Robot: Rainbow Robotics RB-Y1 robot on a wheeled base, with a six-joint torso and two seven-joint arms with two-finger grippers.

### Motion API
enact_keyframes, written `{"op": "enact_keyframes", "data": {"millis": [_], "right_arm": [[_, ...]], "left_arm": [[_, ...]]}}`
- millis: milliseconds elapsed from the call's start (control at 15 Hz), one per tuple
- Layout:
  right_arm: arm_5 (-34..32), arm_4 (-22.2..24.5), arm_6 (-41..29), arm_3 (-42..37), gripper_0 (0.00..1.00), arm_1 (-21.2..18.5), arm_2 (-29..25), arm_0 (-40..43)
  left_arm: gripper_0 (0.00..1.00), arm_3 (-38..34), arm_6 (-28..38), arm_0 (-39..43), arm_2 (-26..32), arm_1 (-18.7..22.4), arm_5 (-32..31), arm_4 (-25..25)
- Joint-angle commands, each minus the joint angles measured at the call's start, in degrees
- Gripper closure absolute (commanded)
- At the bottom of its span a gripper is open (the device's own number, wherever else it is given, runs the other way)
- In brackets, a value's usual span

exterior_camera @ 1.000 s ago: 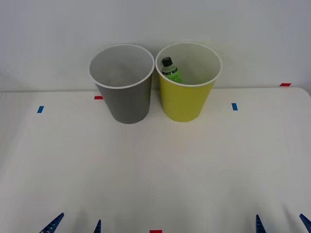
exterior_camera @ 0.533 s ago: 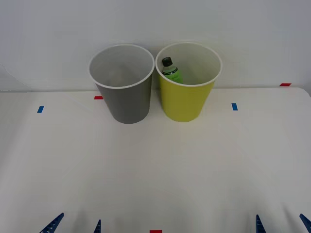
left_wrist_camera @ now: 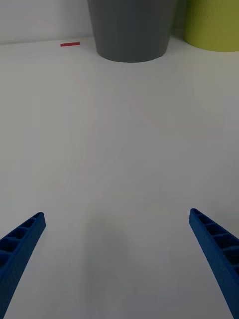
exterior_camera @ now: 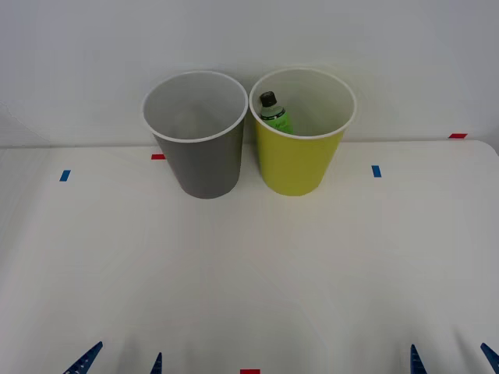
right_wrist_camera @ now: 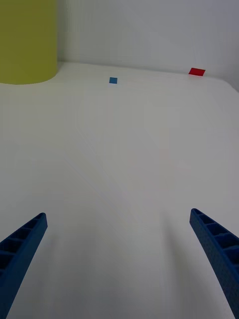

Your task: Put cans in the gray bin and PET bottles in the light green bin.

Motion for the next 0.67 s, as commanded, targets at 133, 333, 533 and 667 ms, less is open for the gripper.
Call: {"op": "enact_keyframes", "data": {"millis": [133, 333, 533, 667], "right_arm": [[0.00, 0.00, 0.00, 0.00, 0.00, 0.00, 0.00, 0.00], [0.00, 0.00, 0.00, 0.00, 0.00, 0.00, 0.00, 0.00], [0.00, 0.00, 0.00, 0.00, 0.00, 0.00, 0.00, 0.00], [0.00, 0.00, 0.00, 0.00, 0.00, 0.00, 0.00, 0.00]], "left_arm": [[0.00, 0.00, 0.00, 0.00, 0.00, 0.00, 0.00, 0.00], [0.00, 0.00, 0.00, 0.00, 0.00, 0.00, 0.00, 0.00], [0.00, 0.00, 0.00, 0.00, 0.00, 0.00, 0.00, 0.00], [0.00, 0.00, 0.00, 0.00, 0.00, 0.00, 0.00, 0.00]]}}
